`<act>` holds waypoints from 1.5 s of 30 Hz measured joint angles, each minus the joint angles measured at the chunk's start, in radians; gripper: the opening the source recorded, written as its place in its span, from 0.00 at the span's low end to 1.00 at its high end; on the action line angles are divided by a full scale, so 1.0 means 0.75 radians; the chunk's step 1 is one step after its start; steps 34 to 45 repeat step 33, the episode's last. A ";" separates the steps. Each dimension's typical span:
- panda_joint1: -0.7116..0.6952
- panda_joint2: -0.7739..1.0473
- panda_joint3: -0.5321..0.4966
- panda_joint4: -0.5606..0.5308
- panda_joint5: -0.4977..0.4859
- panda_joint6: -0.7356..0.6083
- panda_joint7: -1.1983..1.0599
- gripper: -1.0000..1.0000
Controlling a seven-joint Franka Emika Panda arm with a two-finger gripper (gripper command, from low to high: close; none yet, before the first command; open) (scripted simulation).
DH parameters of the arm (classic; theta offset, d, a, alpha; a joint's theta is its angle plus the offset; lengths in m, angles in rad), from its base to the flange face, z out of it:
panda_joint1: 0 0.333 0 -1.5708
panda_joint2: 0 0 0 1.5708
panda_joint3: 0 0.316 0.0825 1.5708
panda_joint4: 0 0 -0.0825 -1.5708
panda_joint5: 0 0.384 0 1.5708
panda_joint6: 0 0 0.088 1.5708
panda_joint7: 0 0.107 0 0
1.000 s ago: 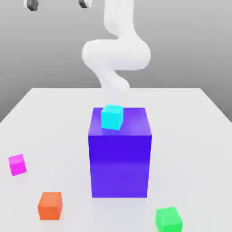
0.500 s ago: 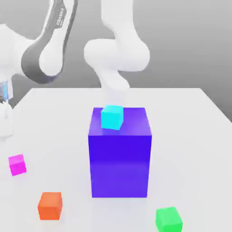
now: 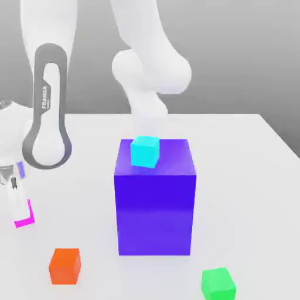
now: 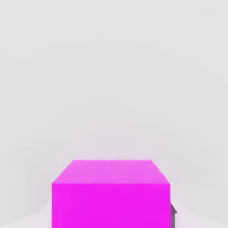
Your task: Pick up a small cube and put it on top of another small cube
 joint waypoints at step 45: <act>0.991 -0.036 0.472 0.291 -0.642 -0.313 0.510 1.00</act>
